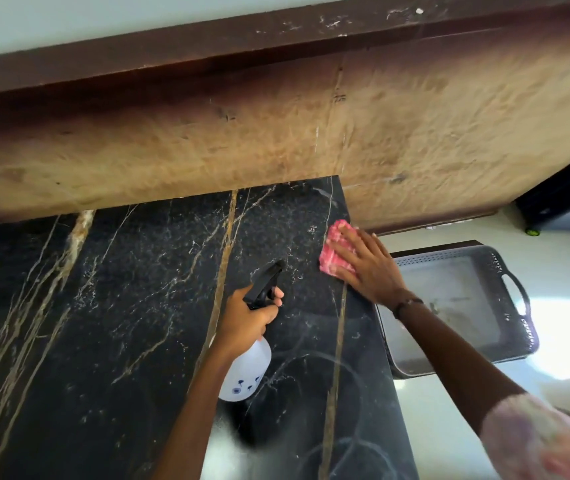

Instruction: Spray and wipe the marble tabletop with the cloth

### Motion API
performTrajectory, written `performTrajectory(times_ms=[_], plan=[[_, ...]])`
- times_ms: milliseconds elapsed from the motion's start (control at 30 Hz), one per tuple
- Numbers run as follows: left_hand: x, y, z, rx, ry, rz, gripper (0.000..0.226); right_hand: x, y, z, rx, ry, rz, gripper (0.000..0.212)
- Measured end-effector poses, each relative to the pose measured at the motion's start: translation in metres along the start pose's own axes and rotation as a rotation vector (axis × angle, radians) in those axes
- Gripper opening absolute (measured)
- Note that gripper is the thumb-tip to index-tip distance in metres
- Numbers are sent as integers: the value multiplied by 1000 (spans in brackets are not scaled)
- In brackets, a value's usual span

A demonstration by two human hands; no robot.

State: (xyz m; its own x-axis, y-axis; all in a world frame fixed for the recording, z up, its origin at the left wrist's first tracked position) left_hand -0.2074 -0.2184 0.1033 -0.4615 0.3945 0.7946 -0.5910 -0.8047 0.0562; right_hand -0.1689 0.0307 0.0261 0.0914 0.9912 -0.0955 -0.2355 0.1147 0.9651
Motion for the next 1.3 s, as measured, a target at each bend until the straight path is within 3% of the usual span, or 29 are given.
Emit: performTrajectory(times_ms=[133, 300, 400, 600, 767, 933, 1067, 1200, 1300], plan=[[-6, -8, 11, 19, 11, -27, 27, -35, 13, -40, 12, -73, -28, 63], [-9, -14, 26, 34, 9, -35, 25, -112, -13, 23, 46, 271, 19, 49], [-15, -14, 37, 20, 8, 19, 24, -100, -33, 88, -32, 362, 41, 55], [-41, -7, 66, 28, 51, 21, 26, -25, -22, 84, -42, 141, 54, 55], [-59, -4, 94, 67, 47, 48, 23, -64, -14, 40, -6, 3, -9, 54], [-79, 0, 112, 122, 79, 30, 20, -127, -34, 90, -29, 292, 30, 54], [-88, 1, 122, 124, 81, 6, 24, -94, -46, 152, -53, 411, 55, 55], [-96, 8, 132, 149, 94, 34, 23, -47, -36, 137, -34, 237, 51, 54], [-99, 12, 138, 169, 97, 74, 22, -58, -24, 97, -17, 49, -23, 55]])
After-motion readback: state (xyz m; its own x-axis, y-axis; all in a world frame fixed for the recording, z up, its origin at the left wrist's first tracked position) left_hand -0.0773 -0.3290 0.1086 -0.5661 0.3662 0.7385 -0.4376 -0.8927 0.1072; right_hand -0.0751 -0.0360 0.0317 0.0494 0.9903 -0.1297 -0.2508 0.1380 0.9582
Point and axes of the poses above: each hand's wrist, its own z-axis away from the middle knuckle, its own y-axis out of the back of the hand, x = y × z, the point moved 6 cm from there along -z, towards the middle knuckle, and after that the axes turned 6 degrees about -x, right-handed, at the moved point
